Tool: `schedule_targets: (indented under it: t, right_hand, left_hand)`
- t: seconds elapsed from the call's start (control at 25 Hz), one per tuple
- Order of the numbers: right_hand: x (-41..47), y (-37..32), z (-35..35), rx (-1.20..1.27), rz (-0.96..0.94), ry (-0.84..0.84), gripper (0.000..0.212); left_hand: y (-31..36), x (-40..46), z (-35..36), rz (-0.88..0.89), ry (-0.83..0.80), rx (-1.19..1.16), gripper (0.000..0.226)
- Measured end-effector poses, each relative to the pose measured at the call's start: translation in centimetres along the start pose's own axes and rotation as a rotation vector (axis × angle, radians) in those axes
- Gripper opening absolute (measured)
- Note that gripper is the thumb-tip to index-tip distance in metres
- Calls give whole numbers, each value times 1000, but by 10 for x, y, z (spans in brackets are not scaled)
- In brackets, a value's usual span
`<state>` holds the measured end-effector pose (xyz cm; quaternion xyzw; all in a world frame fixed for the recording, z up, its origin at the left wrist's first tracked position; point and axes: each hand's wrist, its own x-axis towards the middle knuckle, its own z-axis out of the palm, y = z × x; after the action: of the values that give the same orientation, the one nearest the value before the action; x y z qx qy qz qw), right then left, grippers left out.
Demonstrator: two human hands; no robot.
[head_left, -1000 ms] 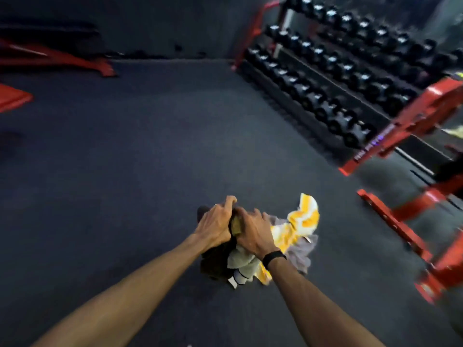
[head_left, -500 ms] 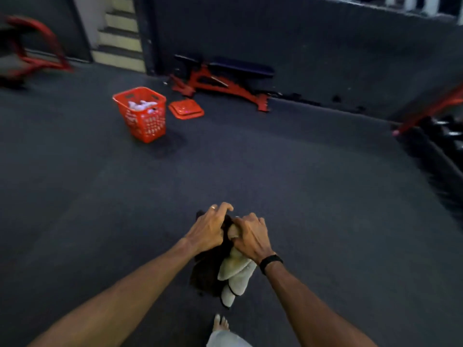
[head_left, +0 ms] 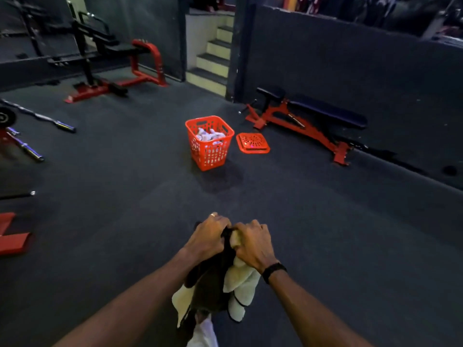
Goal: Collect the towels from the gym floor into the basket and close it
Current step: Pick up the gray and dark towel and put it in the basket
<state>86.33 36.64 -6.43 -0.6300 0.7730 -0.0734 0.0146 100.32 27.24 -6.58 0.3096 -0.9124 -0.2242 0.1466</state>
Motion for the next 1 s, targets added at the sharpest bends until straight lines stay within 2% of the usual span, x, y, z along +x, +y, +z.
schedule_targets:
  t: [0.2, 0.28, 0.36, 0.68, 0.88, 1.0]
  right_hand:
    - [149, 44, -8, 4, -59, -5, 40]
    - [202, 59, -16, -16, -70, 32, 41]
    - [254, 76, -19, -6, -50, 59, 41]
    - [502, 154, -11, -27, -69, 212, 25]
    - [687, 208, -53, 64, -166, 370, 30]
    - [788, 220, -96, 65, -208, 366, 28]
  left_hand:
    - [-52, 141, -18, 46, 9, 73, 21]
    - [-67, 189, -32, 62, 57, 77, 23]
    - [-84, 241, -41, 45, 35, 105, 26]
    - [-180, 481, -65, 38, 118, 105, 37]
    - [-219, 660, -122, 81, 194, 131, 40]
    - [-238, 746, -179, 90, 284, 181, 32]
